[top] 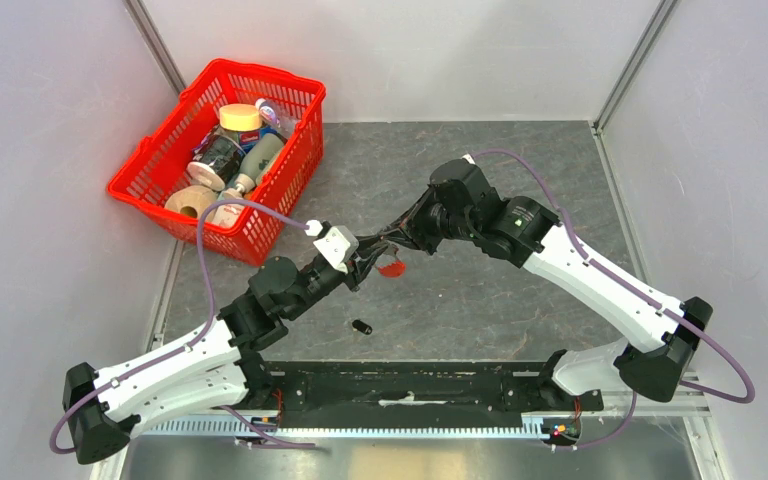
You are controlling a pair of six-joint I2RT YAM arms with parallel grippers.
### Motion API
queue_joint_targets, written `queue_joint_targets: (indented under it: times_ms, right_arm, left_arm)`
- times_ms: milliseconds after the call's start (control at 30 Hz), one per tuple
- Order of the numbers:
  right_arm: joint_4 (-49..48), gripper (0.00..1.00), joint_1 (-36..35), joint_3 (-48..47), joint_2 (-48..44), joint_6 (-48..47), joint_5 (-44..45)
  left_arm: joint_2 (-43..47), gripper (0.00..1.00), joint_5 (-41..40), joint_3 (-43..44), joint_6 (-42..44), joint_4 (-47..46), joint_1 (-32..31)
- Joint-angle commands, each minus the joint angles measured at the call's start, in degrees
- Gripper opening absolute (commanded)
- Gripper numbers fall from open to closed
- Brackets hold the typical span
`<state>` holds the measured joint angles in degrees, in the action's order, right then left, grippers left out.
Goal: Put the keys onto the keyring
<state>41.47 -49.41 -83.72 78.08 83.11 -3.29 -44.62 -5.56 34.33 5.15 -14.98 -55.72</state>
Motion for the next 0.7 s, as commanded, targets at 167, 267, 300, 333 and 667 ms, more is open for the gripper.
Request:
queue_joint_targets:
  times_ms: [167, 267, 300, 333, 667]
  right_arm:
    - [-3.7, 0.0, -0.8, -2.8, -0.2, 0.7, -1.8]
    - [-3.7, 0.0, -1.0, -2.8, -0.2, 0.7, -1.8]
    - [-3.8, 0.0, -1.1, -2.7, -0.2, 0.7, -1.7]
    - [-3.9, 0.0, -1.1, -2.7, -0.1, 0.8, -1.7]
    - [-4.3, 0.0, -1.6, -2.3, 0.1, 1.0, -2.3]
  left_arm:
    - [-0.5, 0.29, -1.3, 0.6, 2.9, -5.2, -0.2]
    - [-0.5, 0.29, -1.2, 0.5, 2.9, -5.9, -0.2]
    - [-0.3, 0.29, -1.2, 0.4, 2.9, -6.4, -0.2]
    - [-0.3, 0.28, -1.2, 0.4, 2.9, -6.6, -0.2]
    - [-0.4, 0.19, -1.5, 0.5, 2.8, -8.9, -0.2]
